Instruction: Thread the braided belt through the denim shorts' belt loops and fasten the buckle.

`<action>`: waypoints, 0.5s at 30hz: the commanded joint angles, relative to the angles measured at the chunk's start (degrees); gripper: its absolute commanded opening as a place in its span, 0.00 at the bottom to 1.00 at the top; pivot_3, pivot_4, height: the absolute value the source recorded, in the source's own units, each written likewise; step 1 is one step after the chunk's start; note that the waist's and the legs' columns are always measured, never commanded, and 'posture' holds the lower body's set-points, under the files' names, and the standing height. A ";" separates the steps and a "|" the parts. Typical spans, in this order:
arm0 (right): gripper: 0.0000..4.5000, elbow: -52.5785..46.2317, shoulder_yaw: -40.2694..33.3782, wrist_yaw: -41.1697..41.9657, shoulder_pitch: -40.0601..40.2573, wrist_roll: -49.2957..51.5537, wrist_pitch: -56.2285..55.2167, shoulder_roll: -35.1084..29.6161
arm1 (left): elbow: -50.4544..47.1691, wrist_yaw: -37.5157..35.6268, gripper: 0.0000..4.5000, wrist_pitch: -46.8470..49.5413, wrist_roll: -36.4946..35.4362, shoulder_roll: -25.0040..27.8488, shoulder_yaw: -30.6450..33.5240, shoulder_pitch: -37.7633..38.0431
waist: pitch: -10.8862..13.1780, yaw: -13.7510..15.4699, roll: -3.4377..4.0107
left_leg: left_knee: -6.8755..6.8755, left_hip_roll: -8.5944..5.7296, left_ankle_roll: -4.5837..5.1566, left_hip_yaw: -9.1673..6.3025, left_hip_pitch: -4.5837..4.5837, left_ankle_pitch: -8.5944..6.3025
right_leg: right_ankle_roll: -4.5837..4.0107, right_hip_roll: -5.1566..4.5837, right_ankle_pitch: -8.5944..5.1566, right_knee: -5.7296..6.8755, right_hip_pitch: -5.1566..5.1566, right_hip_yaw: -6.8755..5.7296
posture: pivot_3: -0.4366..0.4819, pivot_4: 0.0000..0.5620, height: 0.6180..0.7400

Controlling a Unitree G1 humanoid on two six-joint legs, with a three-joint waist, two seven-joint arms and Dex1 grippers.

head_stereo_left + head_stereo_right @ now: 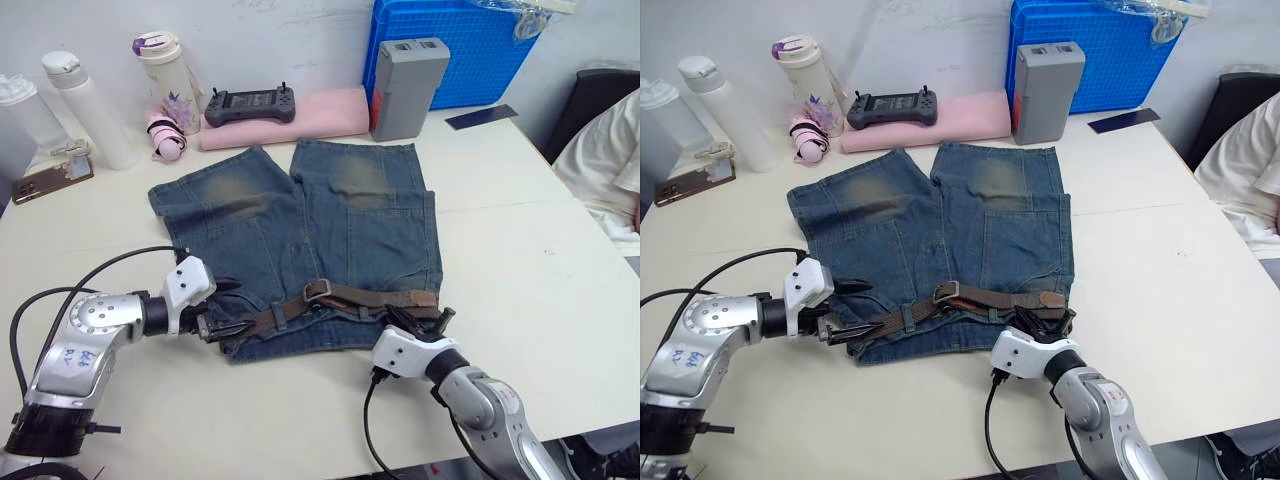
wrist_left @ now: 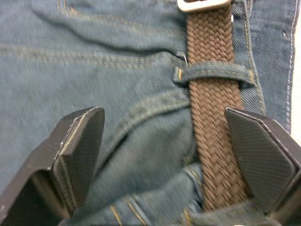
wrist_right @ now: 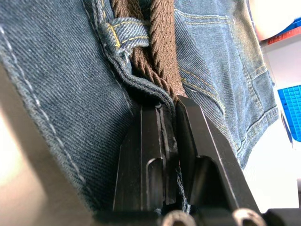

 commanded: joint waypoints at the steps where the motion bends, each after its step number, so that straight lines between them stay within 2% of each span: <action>1: 0.41 3.16 2.98 0.47 1.08 -0.26 -0.16 1.29 | -6.23 2.01 1.00 1.41 -2.04 0.34 3.55 2.44 | -0.04 -0.01 -0.07 | 0.00 0.04 -0.03 -0.01 0.00 -0.02 | -0.03 0.02 -0.01 0.00 0.00 0.03 | 0.48 0.27 1.00; 6: 0.41 3.49 3.45 -0.77 1.51 -1.84 0.47 2.70 | -10.06 2.57 1.00 2.58 -4.16 0.12 5.31 3.96 | -0.07 0.00 -0.13 | -0.03 0.15 -0.13 -0.07 0.01 -0.07 | -0.15 0.06 -0.08 0.00 -0.01 0.10 | 0.48 0.27 1.00; 15: 0.41 1.28 2.00 -7.77 4.02 -6.84 -1.21 3.93 | -8.37 2.54 1.00 3.19 -3.82 1.03 3.82 1.52 | -0.06 0.09 -0.13 | -0.04 0.10 -0.16 -0.04 -0.02 -0.09 | -0.20 0.07 -0.11 -0.06 -0.13 0.09 | 0.48 0.27 1.00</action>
